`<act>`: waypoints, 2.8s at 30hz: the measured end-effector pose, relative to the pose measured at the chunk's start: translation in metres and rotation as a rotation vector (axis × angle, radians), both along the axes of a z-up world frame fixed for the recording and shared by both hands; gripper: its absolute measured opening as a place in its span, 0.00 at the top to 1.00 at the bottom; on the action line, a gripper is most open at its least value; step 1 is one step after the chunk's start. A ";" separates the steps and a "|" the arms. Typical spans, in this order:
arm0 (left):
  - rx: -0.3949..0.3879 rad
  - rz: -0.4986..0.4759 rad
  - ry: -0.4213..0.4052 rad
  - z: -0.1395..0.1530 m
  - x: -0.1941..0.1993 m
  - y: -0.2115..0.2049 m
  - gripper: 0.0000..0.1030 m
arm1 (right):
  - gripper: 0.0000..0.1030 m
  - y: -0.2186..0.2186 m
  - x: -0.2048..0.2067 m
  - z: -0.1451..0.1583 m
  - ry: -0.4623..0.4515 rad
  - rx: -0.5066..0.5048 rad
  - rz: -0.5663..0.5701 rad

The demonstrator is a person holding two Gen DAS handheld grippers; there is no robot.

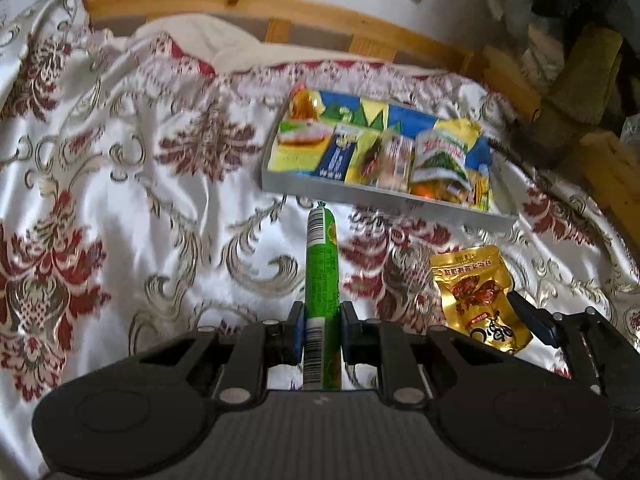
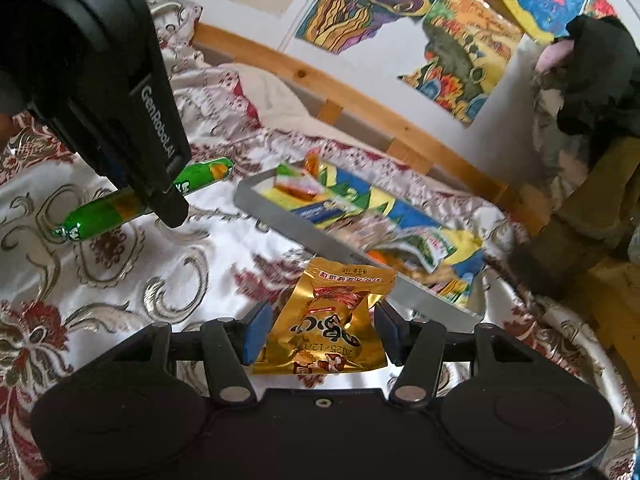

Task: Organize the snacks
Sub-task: 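Carry the green stick and gold packet over the grey tray, then lower both items into the tray and open both grippers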

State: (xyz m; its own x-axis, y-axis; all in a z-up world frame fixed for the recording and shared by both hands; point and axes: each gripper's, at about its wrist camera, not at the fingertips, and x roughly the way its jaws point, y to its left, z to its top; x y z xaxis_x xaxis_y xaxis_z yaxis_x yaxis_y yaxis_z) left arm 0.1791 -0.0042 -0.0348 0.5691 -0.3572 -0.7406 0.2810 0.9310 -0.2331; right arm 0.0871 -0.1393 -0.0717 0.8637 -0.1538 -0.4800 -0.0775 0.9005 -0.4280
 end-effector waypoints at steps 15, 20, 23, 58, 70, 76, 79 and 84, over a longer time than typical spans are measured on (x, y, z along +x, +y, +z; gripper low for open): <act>-0.044 0.068 -0.133 0.014 0.034 -0.003 0.82 | 0.43 -0.024 0.035 0.044 -0.207 -0.157 0.123; -0.039 0.099 -0.186 0.023 0.058 -0.010 0.82 | 0.43 -0.042 0.065 0.043 -0.274 -0.111 0.099; -0.042 0.102 -0.207 0.027 0.079 -0.018 0.82 | 0.43 -0.051 0.088 0.040 -0.292 -0.075 0.081; 0.092 0.097 -0.153 -0.033 0.236 -0.083 0.82 | 0.43 -0.085 0.235 -0.005 -0.127 0.289 0.053; 0.104 0.108 -0.134 -0.047 0.237 -0.080 0.82 | 0.43 -0.070 0.239 -0.026 -0.041 0.259 0.082; 0.106 0.122 -0.137 -0.051 0.238 -0.078 0.82 | 0.43 -0.066 0.240 -0.031 -0.027 0.251 0.089; 0.111 0.124 -0.145 -0.053 0.238 -0.079 0.82 | 0.43 -0.066 0.241 -0.034 -0.020 0.248 0.089; 0.116 0.123 -0.151 -0.055 0.238 -0.080 0.82 | 0.43 -0.065 0.243 -0.038 -0.011 0.244 0.090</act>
